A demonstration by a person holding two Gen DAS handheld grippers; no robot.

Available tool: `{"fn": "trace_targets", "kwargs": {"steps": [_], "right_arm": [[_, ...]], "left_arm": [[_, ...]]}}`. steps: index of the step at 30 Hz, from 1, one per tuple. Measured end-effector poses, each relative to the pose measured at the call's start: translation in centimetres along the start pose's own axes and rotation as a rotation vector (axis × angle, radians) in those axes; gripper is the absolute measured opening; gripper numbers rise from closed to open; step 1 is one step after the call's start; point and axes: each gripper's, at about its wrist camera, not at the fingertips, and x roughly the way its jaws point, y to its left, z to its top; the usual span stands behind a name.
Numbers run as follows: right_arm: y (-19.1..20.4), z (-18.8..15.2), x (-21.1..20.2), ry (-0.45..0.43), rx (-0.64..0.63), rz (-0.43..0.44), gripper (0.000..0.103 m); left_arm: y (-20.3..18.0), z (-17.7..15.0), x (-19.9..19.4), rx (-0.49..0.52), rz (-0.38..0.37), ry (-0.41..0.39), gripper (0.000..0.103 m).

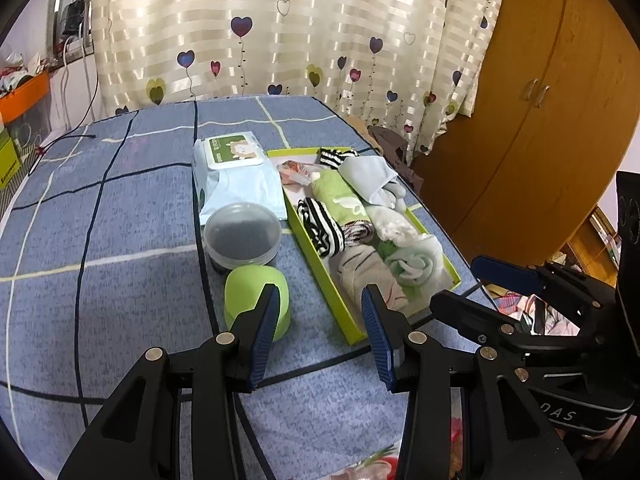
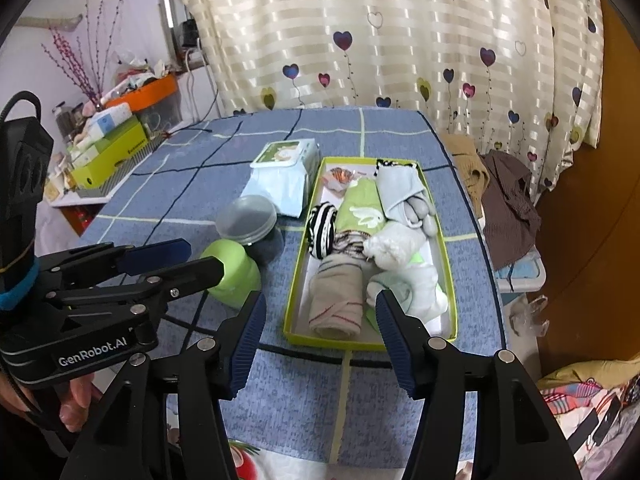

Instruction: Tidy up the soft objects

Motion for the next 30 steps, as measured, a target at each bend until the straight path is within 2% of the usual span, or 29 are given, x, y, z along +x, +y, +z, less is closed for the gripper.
{"fn": "trace_targets", "kwargs": {"steps": [3, 7, 30], "right_arm": [[0.1, -0.3, 0.3, 0.01, 0.003, -0.002, 0.057], [0.2, -0.7, 0.7, 0.023, 0.005, -0.004, 0.058], [0.2, -1.3, 2.4, 0.075, 0.006, -0.005, 0.059]], "left_arm": [[0.2, -0.3, 0.2, -0.004, 0.002, 0.015, 0.044], [0.2, -0.6, 0.4, 0.01, 0.045, 0.018, 0.044], [0.3, -0.9, 2.1, 0.029, 0.055, 0.072, 0.044]]}}
